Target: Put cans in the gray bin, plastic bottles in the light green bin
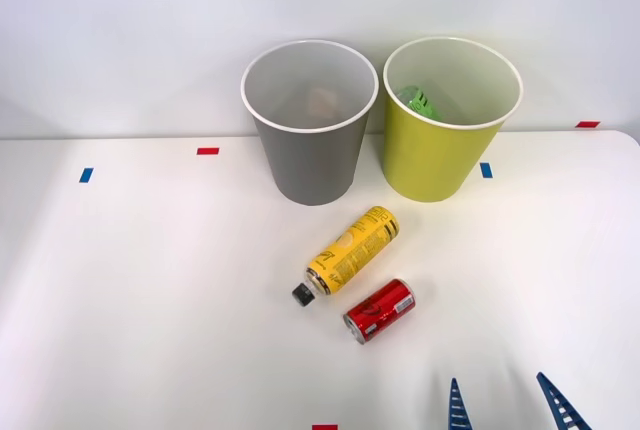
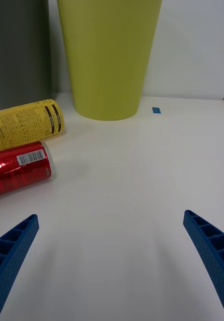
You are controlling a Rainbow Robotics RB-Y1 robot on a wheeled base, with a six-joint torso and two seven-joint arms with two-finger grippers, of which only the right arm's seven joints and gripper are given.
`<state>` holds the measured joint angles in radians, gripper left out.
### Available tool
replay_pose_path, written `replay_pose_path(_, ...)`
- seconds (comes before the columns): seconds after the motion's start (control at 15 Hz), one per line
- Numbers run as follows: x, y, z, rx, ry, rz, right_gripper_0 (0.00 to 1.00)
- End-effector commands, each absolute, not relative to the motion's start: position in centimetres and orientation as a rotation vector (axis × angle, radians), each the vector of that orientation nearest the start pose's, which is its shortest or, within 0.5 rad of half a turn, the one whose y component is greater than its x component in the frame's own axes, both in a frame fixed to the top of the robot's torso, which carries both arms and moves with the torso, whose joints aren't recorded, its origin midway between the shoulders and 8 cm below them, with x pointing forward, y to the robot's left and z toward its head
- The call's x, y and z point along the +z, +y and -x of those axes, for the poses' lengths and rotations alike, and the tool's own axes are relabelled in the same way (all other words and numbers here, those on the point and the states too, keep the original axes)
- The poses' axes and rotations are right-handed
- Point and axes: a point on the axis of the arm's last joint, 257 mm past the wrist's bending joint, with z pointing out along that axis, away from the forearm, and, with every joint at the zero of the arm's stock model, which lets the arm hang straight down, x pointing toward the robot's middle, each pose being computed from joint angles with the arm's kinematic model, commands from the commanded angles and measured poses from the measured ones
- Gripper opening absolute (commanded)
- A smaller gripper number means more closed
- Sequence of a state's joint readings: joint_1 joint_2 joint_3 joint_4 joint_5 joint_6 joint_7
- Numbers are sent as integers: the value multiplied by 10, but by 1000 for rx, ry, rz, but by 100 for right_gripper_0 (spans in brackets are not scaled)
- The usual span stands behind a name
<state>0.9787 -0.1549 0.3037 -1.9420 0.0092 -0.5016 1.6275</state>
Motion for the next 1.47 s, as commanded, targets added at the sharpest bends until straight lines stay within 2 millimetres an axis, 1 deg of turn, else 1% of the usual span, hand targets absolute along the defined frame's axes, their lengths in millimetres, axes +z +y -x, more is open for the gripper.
replay_pose_path(0.07,-292,-212,-247,-27,1648,61,100)
replay_pose_path(0.27,-292,-212,-247,-27,1648,61,100)
replay_pose_path(0.33,-311,-212,-243,-28,1693,58,100)
replay_pose_path(0.4,-311,-207,-242,-19,1685,64,100)
replay_pose_path(0.53,-297,-204,-248,-10,1657,55,100)
replay_pose_path(0.6,-289,-201,-255,3,1669,49,100)
replay_pose_path(0.67,-283,-199,-263,20,1711,38,100)
replay_pose_path(0.8,-269,-202,-275,41,1783,10,100)
replay_pose_path(0.93,-257,-201,-283,130,1873,-88,100)
replay_pose_path(1.07,-251,-194,-288,251,1933,-210,100)
replay_pose_path(1.2,-251,-189,-295,350,1948,-305,100)
replay_pose_path(1.47,-254,-194,-316,435,2026,-397,100)
